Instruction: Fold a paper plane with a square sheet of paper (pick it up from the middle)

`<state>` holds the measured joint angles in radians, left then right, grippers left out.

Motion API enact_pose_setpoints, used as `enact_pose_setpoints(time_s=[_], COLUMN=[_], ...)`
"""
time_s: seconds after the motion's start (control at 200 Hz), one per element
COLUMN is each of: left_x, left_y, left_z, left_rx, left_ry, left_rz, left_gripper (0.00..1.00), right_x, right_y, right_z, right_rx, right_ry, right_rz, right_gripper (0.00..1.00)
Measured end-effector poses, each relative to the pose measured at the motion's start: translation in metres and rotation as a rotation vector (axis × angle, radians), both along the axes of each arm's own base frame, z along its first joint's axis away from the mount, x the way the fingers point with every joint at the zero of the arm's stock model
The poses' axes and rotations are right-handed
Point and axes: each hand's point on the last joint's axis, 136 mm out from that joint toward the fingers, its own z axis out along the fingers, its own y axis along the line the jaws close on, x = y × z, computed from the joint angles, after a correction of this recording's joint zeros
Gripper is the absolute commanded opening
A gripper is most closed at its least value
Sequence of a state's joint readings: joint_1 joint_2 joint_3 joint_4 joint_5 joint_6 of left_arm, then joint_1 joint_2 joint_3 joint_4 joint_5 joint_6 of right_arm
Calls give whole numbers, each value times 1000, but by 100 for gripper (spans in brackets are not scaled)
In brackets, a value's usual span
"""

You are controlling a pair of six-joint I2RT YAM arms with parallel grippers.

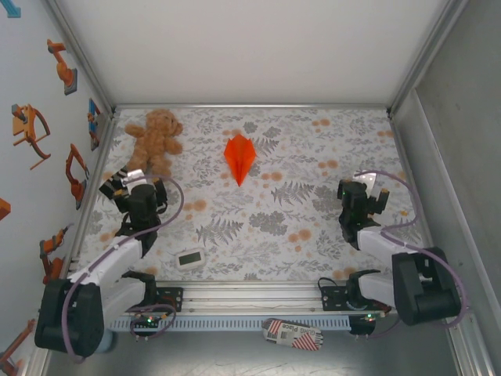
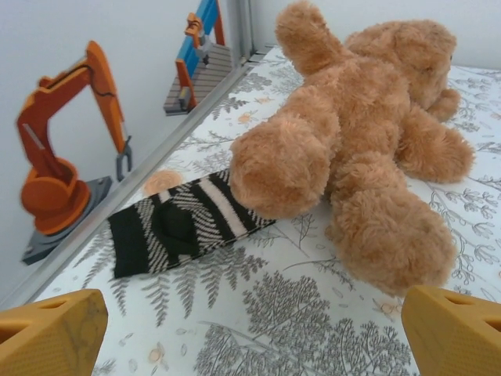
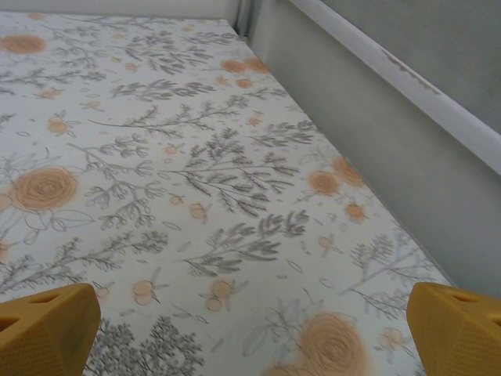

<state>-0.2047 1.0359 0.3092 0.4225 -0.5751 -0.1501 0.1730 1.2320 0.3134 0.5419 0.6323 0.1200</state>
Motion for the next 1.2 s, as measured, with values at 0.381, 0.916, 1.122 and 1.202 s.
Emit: enact_pose_setpoints(time_s=[0.381,0.916,1.122,1.202], left_x=[37,75,74,74], left_y=[-21,-27,-26,-26], left_z=[-39,-51,-54,-54], left_rx=[-69,-117,-110,-107], left_ry=[29,31,42,43], left_rz=[-254,-324,-314,-311], left_gripper=[96,96,96,96], right_x=[36,54,54,54], right_y=[3,13,14,14], right_z=[-19,-25,-27,-27], right_rx=[96,148,152,153], right_ry=[-54,-60,-50,-50], right_rz=[158,248,254,254], right_gripper=[98,99,99,99])
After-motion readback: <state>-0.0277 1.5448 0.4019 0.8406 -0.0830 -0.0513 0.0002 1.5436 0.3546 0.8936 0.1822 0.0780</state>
